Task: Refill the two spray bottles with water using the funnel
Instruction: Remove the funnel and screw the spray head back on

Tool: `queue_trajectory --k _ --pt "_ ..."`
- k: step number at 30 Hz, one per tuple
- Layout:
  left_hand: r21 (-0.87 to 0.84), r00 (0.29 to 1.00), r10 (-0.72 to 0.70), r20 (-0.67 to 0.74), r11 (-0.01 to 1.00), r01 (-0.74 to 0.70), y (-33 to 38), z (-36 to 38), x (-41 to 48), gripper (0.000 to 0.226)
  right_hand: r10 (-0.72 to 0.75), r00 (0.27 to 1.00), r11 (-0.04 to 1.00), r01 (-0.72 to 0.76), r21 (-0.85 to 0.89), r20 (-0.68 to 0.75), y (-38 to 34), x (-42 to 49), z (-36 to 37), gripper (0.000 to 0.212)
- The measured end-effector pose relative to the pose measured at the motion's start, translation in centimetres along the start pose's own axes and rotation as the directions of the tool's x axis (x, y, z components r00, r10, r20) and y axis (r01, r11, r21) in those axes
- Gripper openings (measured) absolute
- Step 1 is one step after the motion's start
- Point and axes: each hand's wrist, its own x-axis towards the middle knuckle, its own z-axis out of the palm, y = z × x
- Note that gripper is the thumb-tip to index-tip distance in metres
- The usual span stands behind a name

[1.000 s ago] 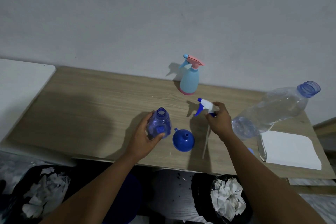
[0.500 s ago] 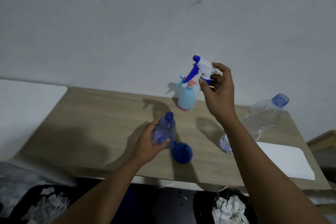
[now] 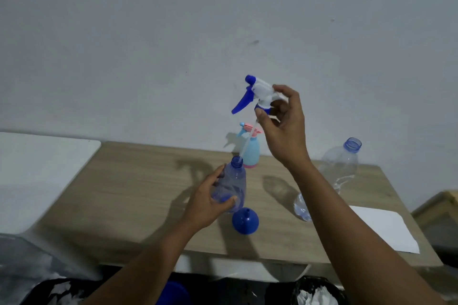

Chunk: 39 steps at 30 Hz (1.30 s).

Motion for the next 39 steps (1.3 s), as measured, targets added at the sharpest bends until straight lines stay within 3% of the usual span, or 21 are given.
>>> queue_trajectory --k 6,10,21,39 --pt "-0.012 0.998 0.049 0.027 0.999 -0.049 2.4 0.0 -0.2 0.088 0.169 0.976 0.985 -0.162 -0.061 0.137 2.3 -3.1 -0.2 0.048" --pt "-0.022 0.994 0.100 0.032 0.995 -0.099 3.7 0.1 -0.6 0.083 0.207 0.962 0.977 -0.195 -0.082 0.179 2.3 -4.1 -0.2 0.050" --pt "0.034 0.984 0.165 0.074 0.985 -0.168 5.3 -0.2 -1.4 0.079 0.246 0.948 0.969 -0.239 -0.058 0.201 1.2 -4.7 -1.1 0.036" --pt "0.025 0.966 0.243 0.085 0.969 -0.246 6.1 -0.4 -0.9 0.080 0.168 0.964 0.980 -0.142 -0.138 0.205 0.5 -4.7 -1.5 0.044"
